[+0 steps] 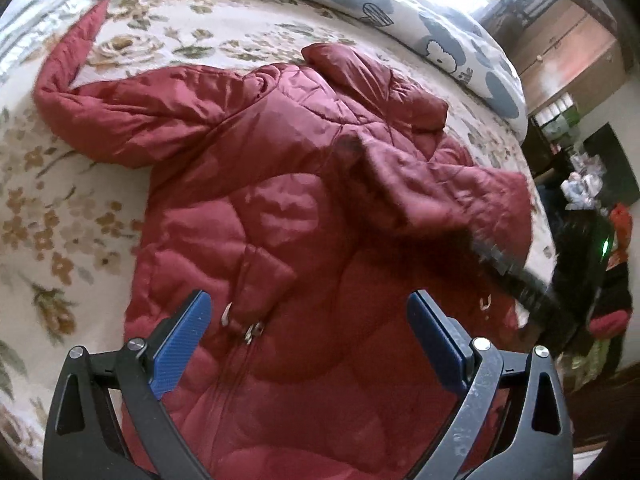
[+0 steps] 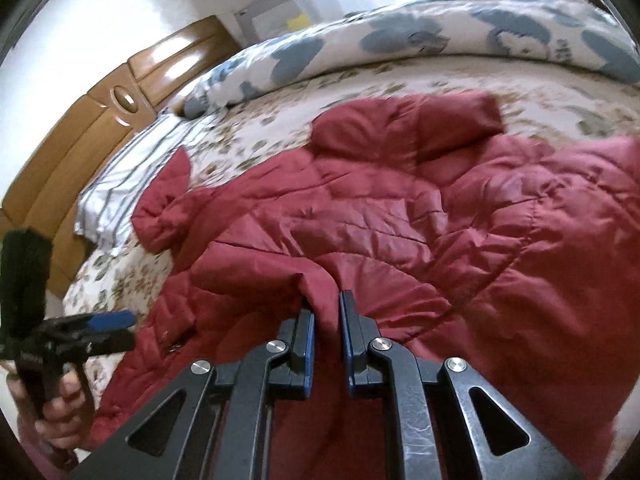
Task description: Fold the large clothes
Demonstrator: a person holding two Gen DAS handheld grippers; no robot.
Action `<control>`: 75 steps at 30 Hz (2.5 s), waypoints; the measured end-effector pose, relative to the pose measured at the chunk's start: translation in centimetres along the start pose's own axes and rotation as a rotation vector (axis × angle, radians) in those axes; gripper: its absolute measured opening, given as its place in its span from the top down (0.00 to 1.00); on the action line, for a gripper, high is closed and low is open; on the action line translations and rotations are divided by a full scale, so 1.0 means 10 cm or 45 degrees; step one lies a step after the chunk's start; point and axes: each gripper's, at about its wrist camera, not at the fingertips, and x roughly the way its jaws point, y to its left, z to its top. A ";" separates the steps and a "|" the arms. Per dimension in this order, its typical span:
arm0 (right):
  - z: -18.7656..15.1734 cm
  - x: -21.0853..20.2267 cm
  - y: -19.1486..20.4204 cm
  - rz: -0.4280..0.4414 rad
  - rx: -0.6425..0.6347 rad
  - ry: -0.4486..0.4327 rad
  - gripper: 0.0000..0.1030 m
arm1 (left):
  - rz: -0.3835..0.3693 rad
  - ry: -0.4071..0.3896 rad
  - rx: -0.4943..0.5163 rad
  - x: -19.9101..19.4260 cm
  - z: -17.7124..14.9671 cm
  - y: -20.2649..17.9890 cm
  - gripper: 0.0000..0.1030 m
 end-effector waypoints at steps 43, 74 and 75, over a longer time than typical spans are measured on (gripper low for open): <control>-0.02 -0.09 -1.12 -0.388 0.161 -0.007 0.47 | 0.255 -0.208 0.198 -0.16 0.44 -0.10 0.84; -0.05 0.14 -0.87 -0.487 0.047 0.040 0.38 | 0.257 -0.046 0.234 0.78 0.34 -0.15 0.84; -0.05 0.13 -0.87 -0.483 0.052 0.036 0.38 | 0.249 -0.045 0.229 0.74 0.35 -0.16 0.84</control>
